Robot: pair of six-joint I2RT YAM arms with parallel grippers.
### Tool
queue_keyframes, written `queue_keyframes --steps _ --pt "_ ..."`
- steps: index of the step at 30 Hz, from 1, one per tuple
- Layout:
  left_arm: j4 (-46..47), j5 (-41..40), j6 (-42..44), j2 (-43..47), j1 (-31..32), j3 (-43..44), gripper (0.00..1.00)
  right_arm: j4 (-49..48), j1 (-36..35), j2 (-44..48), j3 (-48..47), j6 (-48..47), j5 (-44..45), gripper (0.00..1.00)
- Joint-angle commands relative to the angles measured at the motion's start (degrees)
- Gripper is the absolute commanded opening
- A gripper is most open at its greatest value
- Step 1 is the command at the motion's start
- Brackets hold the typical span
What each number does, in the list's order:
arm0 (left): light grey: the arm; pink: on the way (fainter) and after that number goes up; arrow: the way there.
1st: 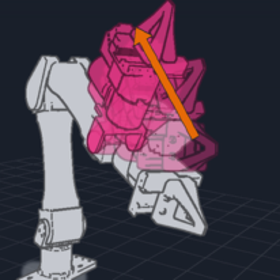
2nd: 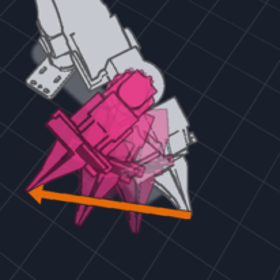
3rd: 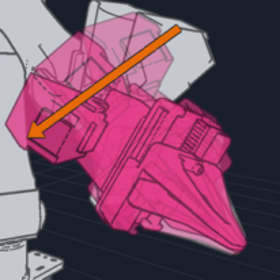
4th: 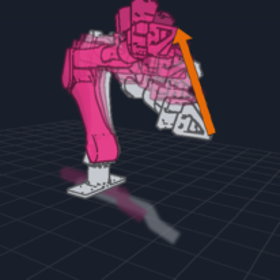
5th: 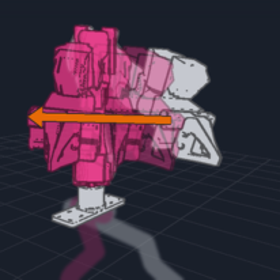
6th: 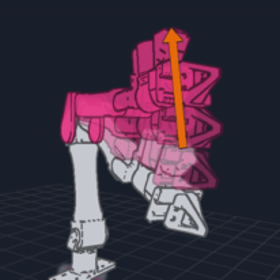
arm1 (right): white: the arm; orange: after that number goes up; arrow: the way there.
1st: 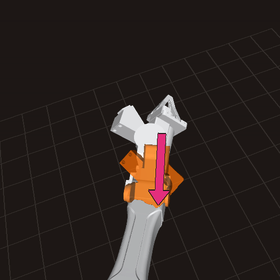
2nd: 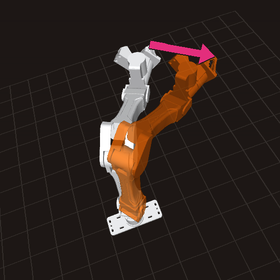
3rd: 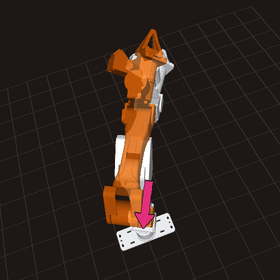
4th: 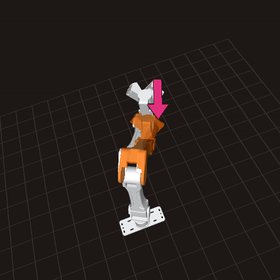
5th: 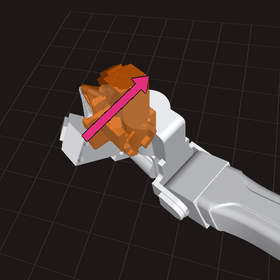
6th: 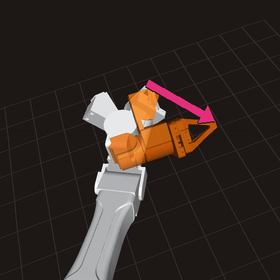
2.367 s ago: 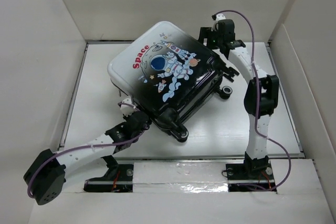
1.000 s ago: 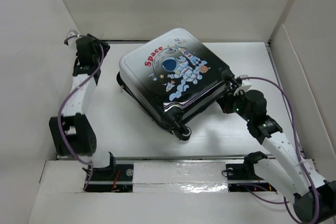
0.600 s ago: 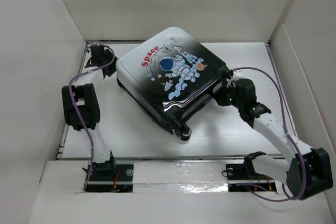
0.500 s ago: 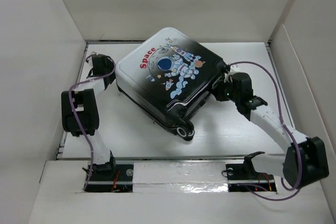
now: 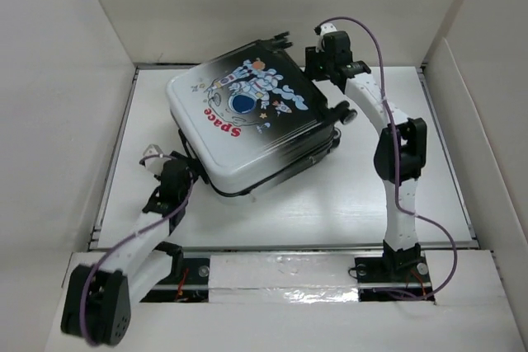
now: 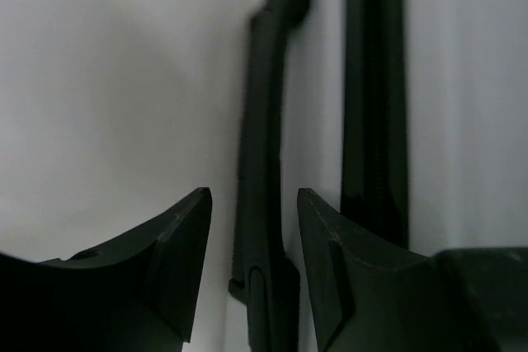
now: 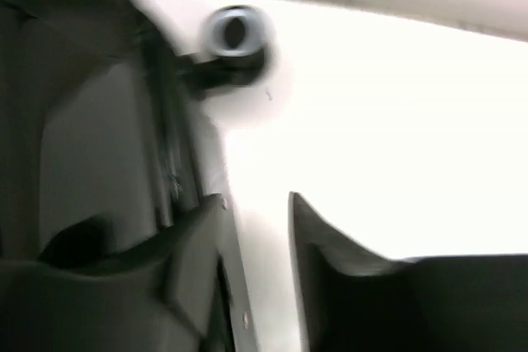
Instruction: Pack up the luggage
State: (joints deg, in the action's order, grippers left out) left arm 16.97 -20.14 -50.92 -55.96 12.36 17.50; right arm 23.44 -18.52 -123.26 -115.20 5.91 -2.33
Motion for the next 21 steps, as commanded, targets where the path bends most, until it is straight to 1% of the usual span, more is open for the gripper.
queue_keyframes --steps 1,2,3,4,5,6,7,8,9,10,11,12,13,14,15,16,17,18,19,20,21 --pt "-5.53 9.59 -0.59 11.63 6.62 -3.42 0.43 7.59 -10.05 2.58 -10.13 2.52 -13.67 0.56" --pt "-6.59 9.77 -0.33 17.93 7.15 -5.09 0.42 5.5 -10.04 6.5 -5.26 3.22 -12.71 0.7" --pt "-10.08 9.34 -0.32 20.78 7.15 -5.54 0.42 2.34 -8.47 9.07 -1.47 4.1 -12.27 0.75" --pt "-11.6 9.68 -0.24 23.16 7.15 -5.98 0.41 -2.13 -7.68 11.7 1.96 5.15 -12.26 0.8" --pt "-12.74 10.12 0.02 27.27 7.15 -6.77 0.39 -3.65 -6.88 14.17 7.56 5.51 -12.7 0.86" --pt "-14.67 11.08 -0.06 28.79 7.15 -7.12 0.36 -4.8 -5.31 18.54 9.88 5.51 -13.05 0.88" --pt "-15.38 11.52 -0.23 30.11 7.15 -7.56 0.31 -6.2 -4.69 20.76 12.25 5.17 -13.58 0.88" --pt "-16.17 11.7 -0.58 32.13 7.15 -7.83 0.29 -6.82 -4.16 23.22 14.8 4.73 -14.1 0.88" --pt "-16.88 11.7 -0.15 33.02 7.15 -7.83 0.27 -8.05 -4.15 29.16 21.35 4.46 -14.28 0.88" --pt "-18.54 11.09 0.37 33.63 7.15 -7.83 0.24 -11.02 -4.15 32.61 25.42 4.63 -13.94 0.86" --pt "-19.34 10.31 0.81 34.25 7.15 -7.48 0.24 -12.96 -4.15 36.39 29.9 4.72 -13.32 0.8" --pt "-19.78 9.69 2.3 34.26 7.15 -7.48 0.23 -15.85 -4.67 44.43 40.12 4.72 -13.23 0.73" --pt "-19.7 9.94 2.92 34.08 7.15 -7.39 0.23 -21.89 -5.55 48.6 45.36 5.24 -13.14 0.63" --pt "-19.52 10.64 3.19 32.77 7.15 -7.04 0.21 -23.95 -7.65 52.65 50.02 5.68 -12.62 0.31" --pt "-17.95 12.82 3.63 31.89 7.15 -6.95 0.19 -26.32 -9.23 56.34 54.59 5.78 -12.87 0.19" --pt "-17.33 13.8 3.54 31.01 7.15 -6.86 0.16 -30.26 -10.99 62.9 63.43 5.78 -13.4 0.12" --pt "-16.54 14.77 3.37 29.0 7.15 -6.69 0.15 -31.6 -15.1 65.58 67.43 6.13 -13.67 0.03" --pt "-13.75 16.69 3.28 28.11 7.15 -6.69 0.14 -32.75 -17.31 67.87 71.13 6.56 -13.67 0.0" --pt "-12.59 17.5 3.19 27.32 7.15 -6.77 0.13 -35.19 -19.6 69.63 74.47 6.92 -14.1 0.0" --pt "-11.53 18.2 2.93 26.09 7.15 -6.77 0.13 -36.09 -21.8 72.0 80.16 6.92 -14.37 0.0" --pt "-9.26 19.51 2.75 25.56 7.15 -6.86 0.13 -36.97 -26.26 72.8 82.39 7.18 -13.41 0.0"
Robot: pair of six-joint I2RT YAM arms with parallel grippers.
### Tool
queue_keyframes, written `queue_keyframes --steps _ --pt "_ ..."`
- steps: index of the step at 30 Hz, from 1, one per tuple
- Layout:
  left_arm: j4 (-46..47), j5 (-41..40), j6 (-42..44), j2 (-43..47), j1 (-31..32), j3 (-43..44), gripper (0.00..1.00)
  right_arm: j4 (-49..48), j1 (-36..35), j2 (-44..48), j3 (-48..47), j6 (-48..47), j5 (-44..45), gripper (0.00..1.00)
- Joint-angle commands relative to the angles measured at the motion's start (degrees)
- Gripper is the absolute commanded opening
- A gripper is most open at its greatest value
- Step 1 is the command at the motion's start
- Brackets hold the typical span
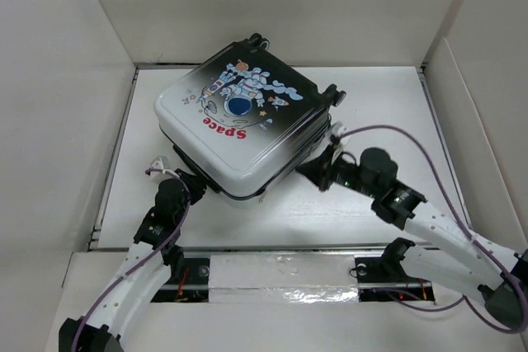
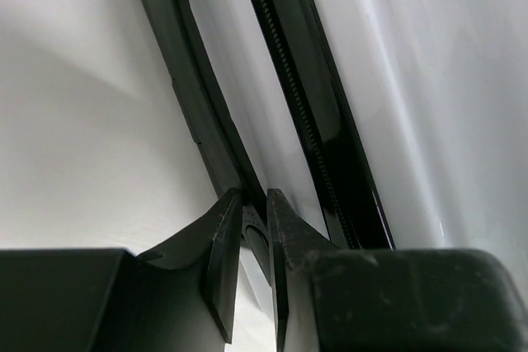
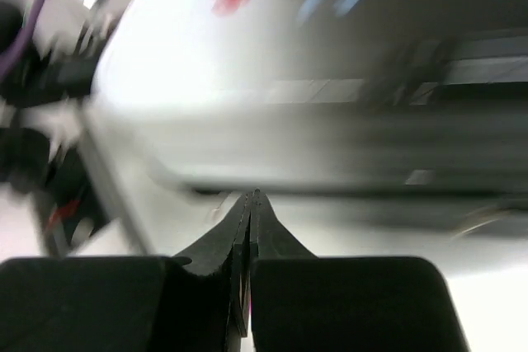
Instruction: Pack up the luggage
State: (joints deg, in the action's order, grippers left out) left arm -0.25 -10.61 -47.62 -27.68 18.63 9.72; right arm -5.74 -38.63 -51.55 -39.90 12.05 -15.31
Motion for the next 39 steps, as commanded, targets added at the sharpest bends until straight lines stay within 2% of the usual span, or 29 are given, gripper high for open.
queue_keyframes --steps 1,4,5,6,8,11,12,13,15,16,19,22,25,29,30,33,37,39 --pt "9.46 10.26 -0.64 -3.16 0.88 0.75 0.13 -8.84 -8.28 1.62 9.03 1.3 0.62 0.0" --pt "13.77 13.94 -1.34 -6.06 0.88 1.1 0.12 -12.17 -15.05 3.12 15.28 2.18 7.03 0.17" --pt "15.35 15.0 -1.77 -7.81 0.88 1.01 0.12 -13.32 -16.29 3.3 16.6 2.36 10.96 0.34" --pt "17.72 16.31 -1.95 -8.78 0.88 1.09 0.11 -14.2 -17.17 3.56 18.87 2.62 13.01 0.41" --pt "20.28 17.55 -2.04 -11.59 1.4 1.44 0.1 -17.28 -17.71 3.47 20.91 3.06 18.7 0.5" --pt "23.36 14.67 -1.95 -16.06 6.39 3.54 0.09 -24.92 -16.3 1.02 24.25 2.01 20.76 0.56" --pt "22.84 8.48 -1.78 -17.48 12.68 4.69 0.09 -25.98 -16.3 0.14 24.43 1.57 21.02 0.57" --pt "22.49 5.37 -2.13 -18.89 15.88 5.66 0.09 -26.95 -15.52 -1.61 24.08 0.61 21.37 0.58" --pt "20.31 -1.48 -3.44 -21.88 20.37 8.21 0.09 -27.31 -14.54 -2.85 23.64 -0.36 21.73 0.59" --pt "20.12 -2.3 -4.49 -22.06 22.3 8.48 0.09 -28.79 -13.76 -3.99 23.73 -1.15 21.99 0.59" --pt "19.07 -3.54 -5.12 -19.88 22.32 7.69 0.09 -30.81 -10.86 -4.79 24.34 -2.47 21.03 0.62" --pt "14.77 -4.5 -4.77 -17.06 22.32 7.86 0.09 -28.55 -8.57 -4.09 25.13 -2.04 21.46 0.62" --pt "11.59 -5.29 -4.94 -15.21 22.32 7.51 0.09 -28.97 -5.94 0.91 28.81 -0.37 21.03 0.6" --pt "10.54 -4.51 -4.59 -14.07 21.19 6.28 0.1 -25.82 -1.54 9.87 32.6 1.39 18.22 0.51" --pt "10.01 -4.07 -4.16 -13.98 21.18 6.28 0.1 -25.47 -0.49 11.28 33.39 1.31 15.95 0.51" --pt "9.48 -3.28 -3.01 -14.15 21.18 6.19 0.18 -25.73 3.12 12.62 33.22 0.26 9.63 0.54" --pt "8.95 -1.79 -1.87 -15.21 20.57 6.19 0.37 -24.67 4.96 7.97 29.01 -3.78 3.28 0.56" --pt "8.86 -0.99 -1.6 -16.43 19.95 6.37 0.39 -25.64 5.67 5.07 28.21 -4.67 0.38 0.57"
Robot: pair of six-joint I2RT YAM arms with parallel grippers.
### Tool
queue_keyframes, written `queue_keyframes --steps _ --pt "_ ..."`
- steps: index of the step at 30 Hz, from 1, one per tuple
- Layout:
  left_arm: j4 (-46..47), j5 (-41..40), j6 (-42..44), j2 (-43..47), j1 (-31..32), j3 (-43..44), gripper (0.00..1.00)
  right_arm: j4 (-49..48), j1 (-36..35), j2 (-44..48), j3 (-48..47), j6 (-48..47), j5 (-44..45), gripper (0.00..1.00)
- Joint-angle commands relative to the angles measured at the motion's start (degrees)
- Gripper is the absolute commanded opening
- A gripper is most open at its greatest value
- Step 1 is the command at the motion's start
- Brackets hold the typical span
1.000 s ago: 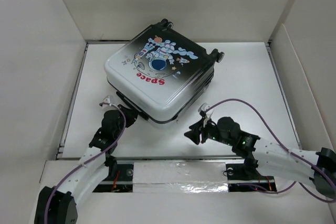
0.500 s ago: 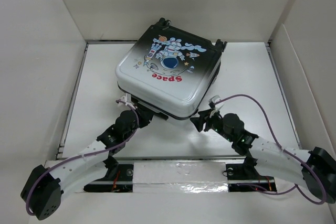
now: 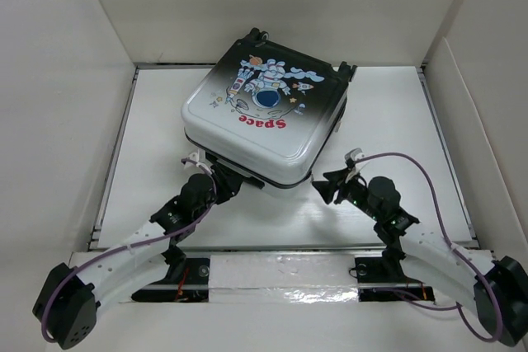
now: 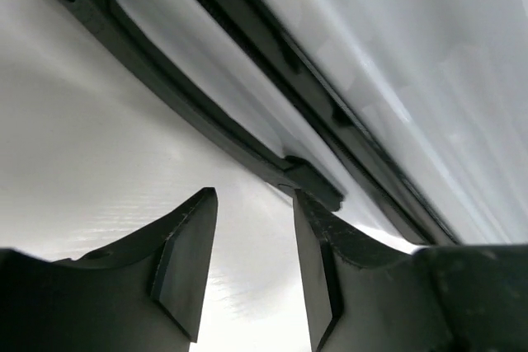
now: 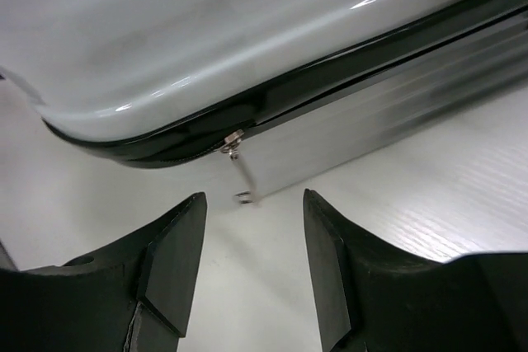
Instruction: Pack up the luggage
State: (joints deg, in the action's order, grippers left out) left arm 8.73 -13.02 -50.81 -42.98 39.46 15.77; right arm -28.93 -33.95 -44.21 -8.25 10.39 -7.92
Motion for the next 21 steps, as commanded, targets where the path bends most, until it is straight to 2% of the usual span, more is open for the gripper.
queue_keyframes --steps 1,6,15,17,21 --pt "0.06 2.2 1.67 -1.31 -1.66 0.23 0.39 -3.75 1.0 -3.33 -3.7 -3.36 -7.98 0.57" --pt "3.48 3.61 2.29 -3.15 -1.67 0.05 0.4 -5.6 1.7 -10.45 -5.99 -4.33 -11.76 0.57" --pt "6.56 6.51 3.08 -6.41 -1.67 0.75 0.36 -13.87 3.37 -18.72 -7.74 -5.03 -11.76 0.53" --pt "6.65 6.25 3.69 -6.06 -1.67 0.75 0.34 -16.15 3.37 -19.43 -7.66 -4.6 -11.85 0.49" --pt "4.72 0.9 4.49 -5.88 2.98 2.24 0.33 -17.57 3.37 -20.13 -7.83 -4.42 -11.68 0.45"
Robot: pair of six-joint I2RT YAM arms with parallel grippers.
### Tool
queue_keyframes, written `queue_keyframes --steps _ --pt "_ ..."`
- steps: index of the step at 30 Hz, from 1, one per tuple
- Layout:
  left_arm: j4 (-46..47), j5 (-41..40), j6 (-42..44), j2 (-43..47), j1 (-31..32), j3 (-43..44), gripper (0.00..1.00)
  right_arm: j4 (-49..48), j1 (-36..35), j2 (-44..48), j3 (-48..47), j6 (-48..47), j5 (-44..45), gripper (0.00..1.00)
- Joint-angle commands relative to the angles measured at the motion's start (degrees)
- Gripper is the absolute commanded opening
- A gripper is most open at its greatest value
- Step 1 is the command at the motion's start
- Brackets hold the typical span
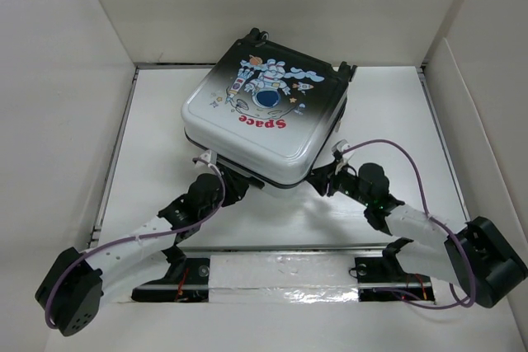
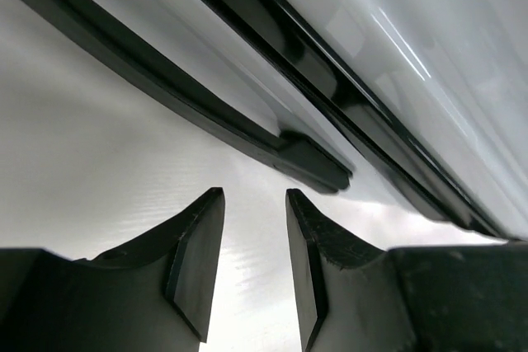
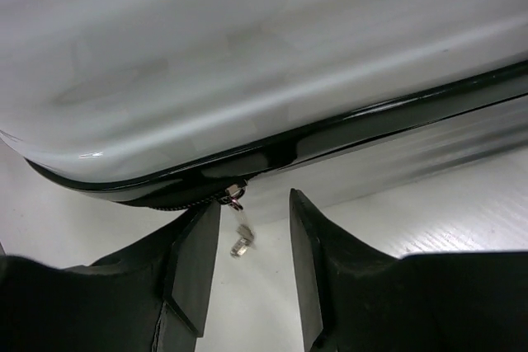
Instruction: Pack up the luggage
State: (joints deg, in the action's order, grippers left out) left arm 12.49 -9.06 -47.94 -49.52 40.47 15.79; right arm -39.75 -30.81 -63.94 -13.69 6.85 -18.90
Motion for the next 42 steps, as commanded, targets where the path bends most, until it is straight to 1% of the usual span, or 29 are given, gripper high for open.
queue_keyframes --steps 1,4,5,6,8,10,11,12,13,14,15,17,18,19,21,22,25,28,30,32,33,34,36,37,38,39,40,41,42 --pt "1.04 -3.24 1.8 0.39 2.51 2.4 0.32 -6.75 0.22 -1.26 -2.83 -0.88 -0.88 0.41" --pt "2.18 -2.63 1.98 -0.67 3.04 2.84 0.32 -8.67 -0.39 -2.59 -2.92 -0.44 -1.58 0.34" --pt "2.62 -2.46 2.06 -1.02 3.65 2.84 0.32 -9.29 -0.39 -2.94 -2.74 -0.26 -1.58 0.31" --pt "3.32 -2.54 2.06 -1.63 4.26 3.02 0.32 -10.08 -0.92 -3.38 -2.39 -0.09 -1.41 0.24" --pt "4.47 -2.28 2.33 -2.34 4.27 3.19 0.32 -10.79 -1.44 -3.56 -2.39 0.53 -0.97 0.19" --pt "6.49 -1.58 2.77 -3.48 4.97 3.63 0.32 -10.7 -1.45 -3.38 -2.22 0.79 -0.71 0.13" --pt "7.02 -1.23 2.77 -3.83 4.97 3.89 0.32 -10.7 -2.06 -3.38 -2.04 1.23 -0.53 0.1" --pt "9.11 0.26 3.12 -4.79 4.97 4.42 0.32 -10.79 -2.76 -3.12 -1.78 1.49 0.17 0.05" --pt "10.26 0.97 3.29 -5.32 4.97 4.77 0.32 -10.96 -2.77 -2.51 -1.08 1.85 0.52 0.02" --pt "11.14 1.67 3.38 -5.94 4.97 5.12 0.32 -10.79 -4.42 -1.98 -0.64 2.89 1.05 0.0" --pt "12.8 2.02 3.38 -7.42 4.97 6.08 0.32 -10.36 -5.22 -1.37 -0.28 3.25 1.75 0.0" --pt "14.57 2.47 3.56 -9.18 4.97 7.14 0.32 -4.92 -7.41 1.87 -0.37 4.22 5.17 0.0" --pt "16.15 2.38 3.73 -11.2 4.97 8.45 0.32 -2.55 -10.38 3.11 -0.37 4.31 7.88 0.0" --pt "16.77 2.21 4.08 -12.26 4.97 9.25 0.32 2.34 -11.98 4.51 -0.46 4.57 9.47 0.0" --pt "18.08 1.94 4.35 -15.33 4.97 11.53 0.32 7.55 -15.06 8.82 -0.37 5.36 12.81 0.0" --pt "18.62 1.94 4.44 -16.22 4.97 12.15 0.32 12.54 -17.86 10.4 -0.28 5.8 15.53 0.0" --pt "20.29 1.76 4.35 -19.29 5.5 14.17 0.32 20.73 -23.13 15.85 0.07 8.34 20.02 0.0" --pt "21.78 2.37 3.82 -21.84 5.5 15.67 0.32 24.7 -26.57 17.19 -0.72 10.72 22.23 0.0" --pt "22.75 2.64 3.56 -23.51 7.16 16.72 0.32 24.37 -30.61 15.87 -1.6 12.74 23.63 0.0" --pt "22.67 1.51 3.91 -24.74 9.27 18.04 0.32 22.0 -34.73 11.05 -4.4 14.41 26.79 0.0" --pt "21.88 0.81 4.26 -26.14 10.41 19.79 0.32 21.04 -35.72 8.86 -5.8 14.85 28.11 0.0" --pt "21.35 -0.25 4.87 -26.85 12.51 20.59 0.32 19.72 -36.42 3.88 -9.21 15.64 31.34 0.0" --pt "19.6 -1.13 5.14 -28.43 13.76 22.61 0.32 18.66 -37.57 -1.25 -12.92 18.54 34.96 0.0" --pt "18.89 -1.74 5.23 -28.62 14.28 22.88 0.32 16.04 -38.09 -3.62 -14.33 19.07 38.29 0.0" --pt "18.45 -1.92 5.23 -28.36 14.29 22.79 0.33 14.62 -38.1 -7.73 -16.34 20.99 40.32 0.0" --pt "17.32 -2.71 5.32 -27.4 14.29 22.1 0.36 9.91 -38.1 -10.73 -16.8 21.36 42.25 0.0" --pt "15.65 -3.33 5.32 -26.43 14.29 21.74 0.36 8.12 -38.1 -10.76 -17.07 21.36 42.88 0.0" --pt "13.89 -3.94 5.49 -25.12 12.55 21.22 0.42 6.89 -38.1 -12.77 -17.59 20.75 43.59 0.0" --pt "10.31 -4.21 5.67 -21.71 11.49 19.56 0.46 6.53 -38.1 -13.13 -17.86 20.57 44.03 0.0"
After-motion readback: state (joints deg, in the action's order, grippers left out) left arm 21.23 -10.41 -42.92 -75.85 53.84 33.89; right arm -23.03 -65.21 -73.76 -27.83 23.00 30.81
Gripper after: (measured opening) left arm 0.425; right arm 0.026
